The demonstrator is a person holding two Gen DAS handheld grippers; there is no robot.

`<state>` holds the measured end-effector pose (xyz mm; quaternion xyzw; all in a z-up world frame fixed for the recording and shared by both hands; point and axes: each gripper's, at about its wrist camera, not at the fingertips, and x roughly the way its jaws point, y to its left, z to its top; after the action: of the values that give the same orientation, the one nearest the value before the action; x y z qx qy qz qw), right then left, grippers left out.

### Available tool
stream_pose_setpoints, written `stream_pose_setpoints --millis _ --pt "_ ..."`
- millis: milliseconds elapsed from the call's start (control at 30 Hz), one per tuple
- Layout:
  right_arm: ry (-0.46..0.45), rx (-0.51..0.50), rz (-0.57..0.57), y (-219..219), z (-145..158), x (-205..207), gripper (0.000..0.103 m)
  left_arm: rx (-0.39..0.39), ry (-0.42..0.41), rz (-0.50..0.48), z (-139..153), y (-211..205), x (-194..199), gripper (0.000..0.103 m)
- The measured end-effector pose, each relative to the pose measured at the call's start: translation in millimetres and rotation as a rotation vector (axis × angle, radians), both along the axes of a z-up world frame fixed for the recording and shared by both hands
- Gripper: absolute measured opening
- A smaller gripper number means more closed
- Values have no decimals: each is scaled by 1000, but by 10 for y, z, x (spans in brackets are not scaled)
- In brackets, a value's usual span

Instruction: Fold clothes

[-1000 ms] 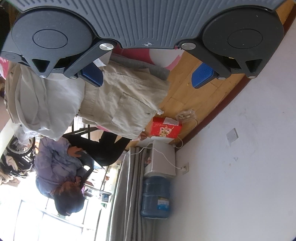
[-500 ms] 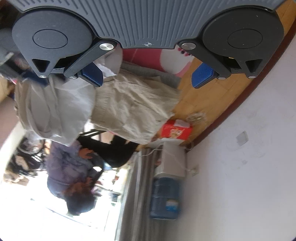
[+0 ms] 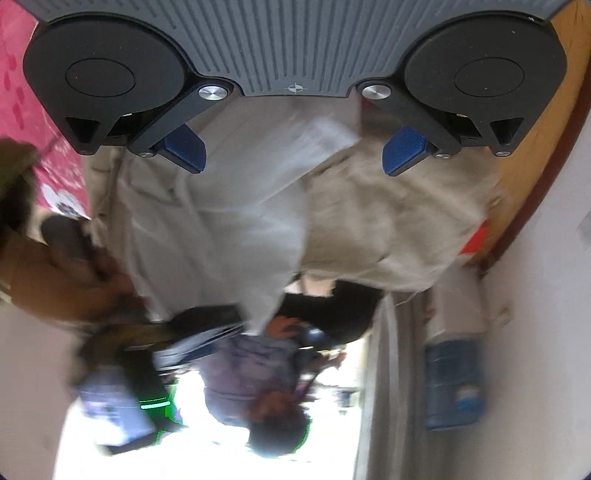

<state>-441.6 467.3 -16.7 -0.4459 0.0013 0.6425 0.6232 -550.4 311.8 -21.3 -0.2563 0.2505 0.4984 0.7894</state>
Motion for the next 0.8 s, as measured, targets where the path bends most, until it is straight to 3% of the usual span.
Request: stream_pose_setpoints --millis 100,233,333,467,533,567,667,800 --pt "15 -4 -75 -108 69 398 40 14 6 -114 -52 227 182 103" --pt "187 41 -139 -706 388 1138 40 18 15 -284 -182 362 397 103" --pt "222 49 -217 -949 382 1509 39 7 40 -401 -292 344 534 99" --pt "225 68 -324 -1127 264 1804 38 -19 58 -447 -362 144 633 93" --pt "331 126 -337 -1253 412 1867 38 -5 48 -461 -341 -18 661 94" --pt "381 153 -323 -1298 491 1854 38 5 45 -467 -341 -80 684 94" --pt "490 203 -137 -1296 739 1493 39 24 46 -457 -363 -207 784 96" --pt "407 125 132 -968 597 672 38 1 4 -419 -358 -229 910 96"
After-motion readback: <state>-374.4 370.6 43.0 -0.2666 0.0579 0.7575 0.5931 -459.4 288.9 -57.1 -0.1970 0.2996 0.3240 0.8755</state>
